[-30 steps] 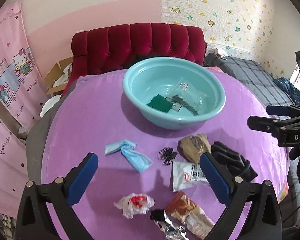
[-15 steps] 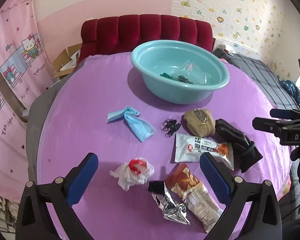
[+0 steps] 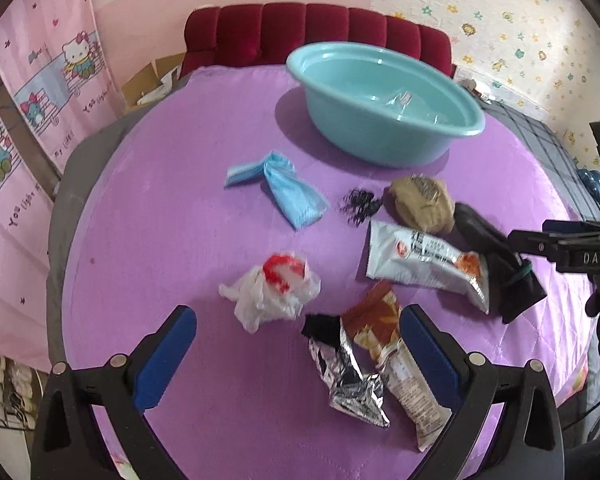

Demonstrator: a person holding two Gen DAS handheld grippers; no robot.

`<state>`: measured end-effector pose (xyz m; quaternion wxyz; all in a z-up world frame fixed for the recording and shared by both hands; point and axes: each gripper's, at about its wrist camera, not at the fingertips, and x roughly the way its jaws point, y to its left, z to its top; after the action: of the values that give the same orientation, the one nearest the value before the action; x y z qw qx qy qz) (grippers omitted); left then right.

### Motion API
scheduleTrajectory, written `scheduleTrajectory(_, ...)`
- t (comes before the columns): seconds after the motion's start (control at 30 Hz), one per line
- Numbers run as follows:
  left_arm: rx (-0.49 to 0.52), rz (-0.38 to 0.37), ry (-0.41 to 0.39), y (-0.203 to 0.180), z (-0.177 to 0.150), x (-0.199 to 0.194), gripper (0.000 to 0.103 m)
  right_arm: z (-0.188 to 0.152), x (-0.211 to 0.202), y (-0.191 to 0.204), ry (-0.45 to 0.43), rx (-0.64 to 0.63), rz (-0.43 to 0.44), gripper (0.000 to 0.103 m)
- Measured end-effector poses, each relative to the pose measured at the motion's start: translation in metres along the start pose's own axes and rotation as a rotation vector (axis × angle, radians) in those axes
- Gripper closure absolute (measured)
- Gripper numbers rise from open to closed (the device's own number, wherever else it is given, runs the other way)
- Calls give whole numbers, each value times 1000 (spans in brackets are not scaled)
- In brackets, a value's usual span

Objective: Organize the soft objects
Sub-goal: 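Grasp the foil wrapper with the left gripper while the right grasps the black glove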

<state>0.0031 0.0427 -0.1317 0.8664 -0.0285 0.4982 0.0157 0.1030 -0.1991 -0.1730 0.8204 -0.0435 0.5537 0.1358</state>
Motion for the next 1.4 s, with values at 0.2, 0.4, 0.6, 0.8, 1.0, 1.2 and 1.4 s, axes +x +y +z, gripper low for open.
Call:
scheduleTrajectory(0.2,-50,15,44,1,-15,13,0,3,19,-5,26,-16,15,0)
scheduleTrajectory(0.4,-85,23,65,0,-24,24,0,3,35,-8,56,-32,39,23)
scheduleTrajectory(0.6,-113,24,79,-2,-27,30,0,-1,40,-6,55,-54,107,76)
scheduleTrajectory(0.8,-126,25,79,-6,-24,32,3,-2,28,-4,30,-85,97,86)
scheduleTrajectory(1.0,-160,4,119,-6,-22,44,27,-5,19,-5,6,-103,82,85)
scheduleTrajectory(1.2,-164,-81,140,-8,-23,47,85,-12,15,-5,7,-106,82,85)
scheduleTrajectory(1.4,-97,-94,115,-14,-22,36,94,-14,7,-5,-8,-88,76,85)
